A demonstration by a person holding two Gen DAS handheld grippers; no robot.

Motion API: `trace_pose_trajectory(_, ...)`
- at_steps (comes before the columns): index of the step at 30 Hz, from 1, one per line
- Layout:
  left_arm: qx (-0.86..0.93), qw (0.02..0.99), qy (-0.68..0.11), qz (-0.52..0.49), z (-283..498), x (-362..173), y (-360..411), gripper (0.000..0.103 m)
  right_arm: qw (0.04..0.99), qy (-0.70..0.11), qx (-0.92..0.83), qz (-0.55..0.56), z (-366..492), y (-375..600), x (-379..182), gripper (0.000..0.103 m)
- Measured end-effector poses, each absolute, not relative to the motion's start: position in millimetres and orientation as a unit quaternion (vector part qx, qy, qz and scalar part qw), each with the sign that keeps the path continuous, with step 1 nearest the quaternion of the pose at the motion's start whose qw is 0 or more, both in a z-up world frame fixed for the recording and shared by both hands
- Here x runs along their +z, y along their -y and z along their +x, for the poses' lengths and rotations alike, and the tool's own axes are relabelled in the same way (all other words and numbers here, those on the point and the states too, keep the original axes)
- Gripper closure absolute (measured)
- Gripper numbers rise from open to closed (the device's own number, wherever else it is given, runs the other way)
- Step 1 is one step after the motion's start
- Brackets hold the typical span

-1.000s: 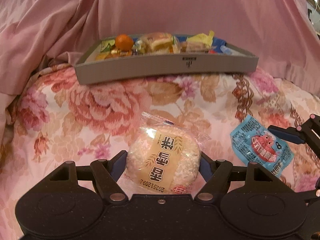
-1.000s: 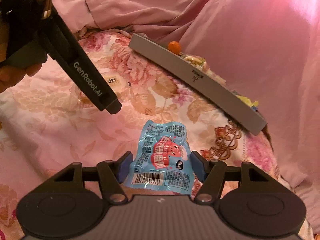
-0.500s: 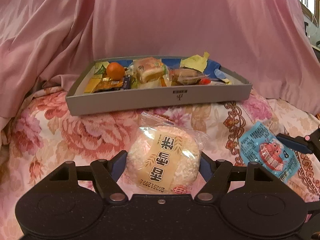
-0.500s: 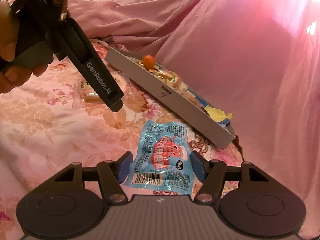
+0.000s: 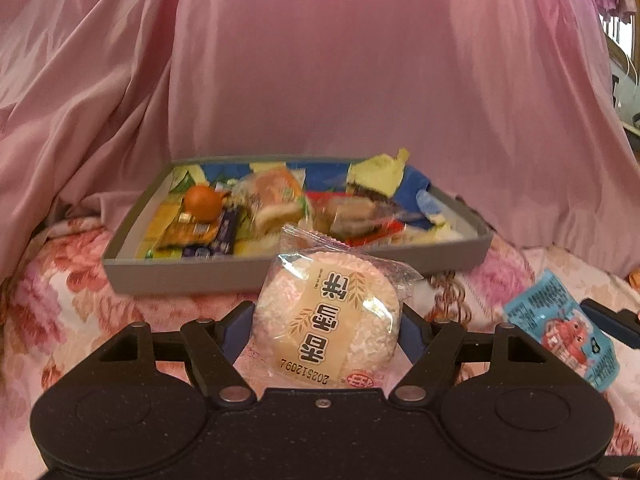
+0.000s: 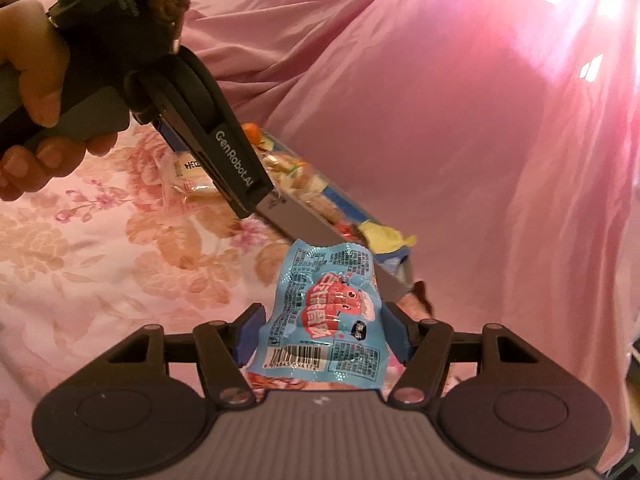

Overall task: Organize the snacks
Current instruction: 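Carry the rice cake and blue pack into the grey tray and release both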

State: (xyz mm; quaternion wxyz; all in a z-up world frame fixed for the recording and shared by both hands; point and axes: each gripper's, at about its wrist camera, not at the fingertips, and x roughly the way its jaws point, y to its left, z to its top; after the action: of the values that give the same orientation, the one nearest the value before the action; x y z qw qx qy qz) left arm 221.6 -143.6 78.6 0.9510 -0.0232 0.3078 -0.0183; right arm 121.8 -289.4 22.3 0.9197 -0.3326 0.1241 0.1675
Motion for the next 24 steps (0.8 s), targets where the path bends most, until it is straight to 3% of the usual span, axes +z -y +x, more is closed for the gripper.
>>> trace_pose_trajectory(24, -0.026, 0.971, -0.236, -0.035, 339, 111, 151, 0.028, 0.946, -0.034, 0.07, -0.314, 216, 276, 54, 0.035)
